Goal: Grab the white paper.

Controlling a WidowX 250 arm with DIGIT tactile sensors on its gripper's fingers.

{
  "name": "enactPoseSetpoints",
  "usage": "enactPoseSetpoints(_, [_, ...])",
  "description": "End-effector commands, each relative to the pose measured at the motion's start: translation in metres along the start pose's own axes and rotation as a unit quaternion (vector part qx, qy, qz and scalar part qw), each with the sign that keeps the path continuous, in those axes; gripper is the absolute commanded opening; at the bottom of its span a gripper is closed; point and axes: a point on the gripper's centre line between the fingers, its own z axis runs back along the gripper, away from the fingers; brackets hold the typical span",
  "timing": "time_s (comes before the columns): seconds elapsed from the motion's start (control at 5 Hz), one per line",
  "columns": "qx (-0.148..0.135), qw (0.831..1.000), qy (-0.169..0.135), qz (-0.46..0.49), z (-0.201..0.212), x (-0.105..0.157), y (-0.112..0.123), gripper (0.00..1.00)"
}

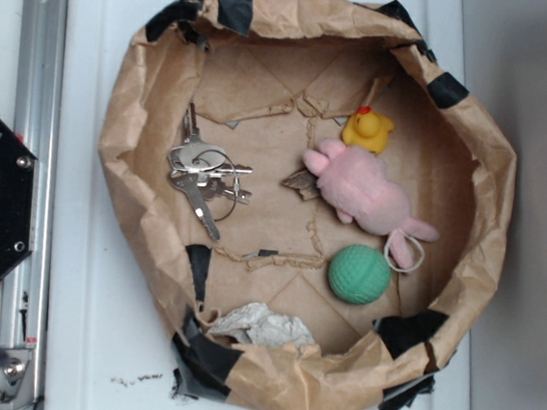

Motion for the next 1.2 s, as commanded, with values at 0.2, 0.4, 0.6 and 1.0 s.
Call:
enactPoseSetpoints(0.2, [-0.024, 0.999, 0.031, 0.010, -0.029, 0.047, 0.002, 1.00])
enactPoseSetpoints(0.4, [-0.063, 0.997, 0.041, -0.015, -0.046, 0.078, -0.002, 1.00])
enactPoseSetpoints(0.6, [-0.110, 0.990, 0.045, -0.073, -0.074, 0.093, -0.005, 1.00])
enactPoseSetpoints(1.0, [-0.131, 0.982, 0.029, -0.132, -0.136, 0.111, -0.003, 1.00])
